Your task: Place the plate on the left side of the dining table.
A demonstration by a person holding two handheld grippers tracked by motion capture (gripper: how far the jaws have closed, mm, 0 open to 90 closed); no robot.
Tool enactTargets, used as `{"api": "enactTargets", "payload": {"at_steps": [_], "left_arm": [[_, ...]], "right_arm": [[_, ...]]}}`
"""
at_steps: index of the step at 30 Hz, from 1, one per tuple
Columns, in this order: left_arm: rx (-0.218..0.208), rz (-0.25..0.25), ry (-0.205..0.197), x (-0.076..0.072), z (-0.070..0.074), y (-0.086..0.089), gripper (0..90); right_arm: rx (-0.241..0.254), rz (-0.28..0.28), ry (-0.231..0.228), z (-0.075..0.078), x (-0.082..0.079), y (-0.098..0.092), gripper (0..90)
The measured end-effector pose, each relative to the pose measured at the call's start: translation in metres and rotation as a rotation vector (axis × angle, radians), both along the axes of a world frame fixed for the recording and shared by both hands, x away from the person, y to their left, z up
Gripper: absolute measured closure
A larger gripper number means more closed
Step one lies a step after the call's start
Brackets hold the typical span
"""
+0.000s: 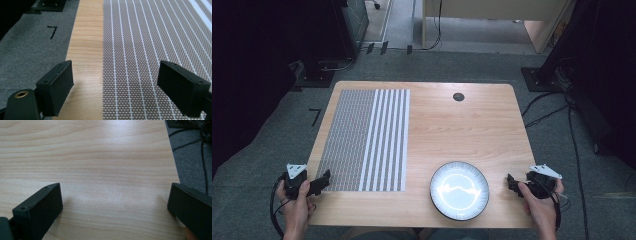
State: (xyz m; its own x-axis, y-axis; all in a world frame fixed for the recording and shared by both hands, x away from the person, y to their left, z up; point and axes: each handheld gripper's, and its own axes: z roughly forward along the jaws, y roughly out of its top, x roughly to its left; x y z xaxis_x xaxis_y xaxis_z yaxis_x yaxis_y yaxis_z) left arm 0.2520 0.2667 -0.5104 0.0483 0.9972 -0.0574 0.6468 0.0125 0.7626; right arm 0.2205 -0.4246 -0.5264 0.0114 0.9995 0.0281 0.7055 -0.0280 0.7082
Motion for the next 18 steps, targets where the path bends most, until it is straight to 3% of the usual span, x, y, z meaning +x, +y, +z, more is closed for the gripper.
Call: {"api": "enactTargets", "payload": {"at_steps": [3, 6, 9, 13, 18], "left_arm": [[-0.014, -0.002, -0.012, 0.002, 0.002, -0.002, 14.4], [-0.007, -0.002, -0.032, 0.001, 0.007, -0.008, 14.3], [-0.033, -0.002, -0.05, 0.0, 0.011, -0.014, 14.2], [-0.031, -0.01, -0.057, 0.001, 0.013, -0.025, 14.2], [-0.035, -0.031, -0.052, 0.002, 0.014, -0.038, 14.2]], "right_arm": [[0.002, 0.008, -0.003, 0.0, -0.001, -0.002, 2.0], [0.005, -0.043, -0.032, 0.002, -0.004, -0.004, 18.9], [0.067, -0.08, -0.066, 0.006, -0.008, -0.008, 18.5], [0.049, -0.104, -0.103, 0.013, -0.012, -0.006, 18.5], [0.012, -0.103, -0.103, 0.016, -0.016, -0.001, 18.3]]}}
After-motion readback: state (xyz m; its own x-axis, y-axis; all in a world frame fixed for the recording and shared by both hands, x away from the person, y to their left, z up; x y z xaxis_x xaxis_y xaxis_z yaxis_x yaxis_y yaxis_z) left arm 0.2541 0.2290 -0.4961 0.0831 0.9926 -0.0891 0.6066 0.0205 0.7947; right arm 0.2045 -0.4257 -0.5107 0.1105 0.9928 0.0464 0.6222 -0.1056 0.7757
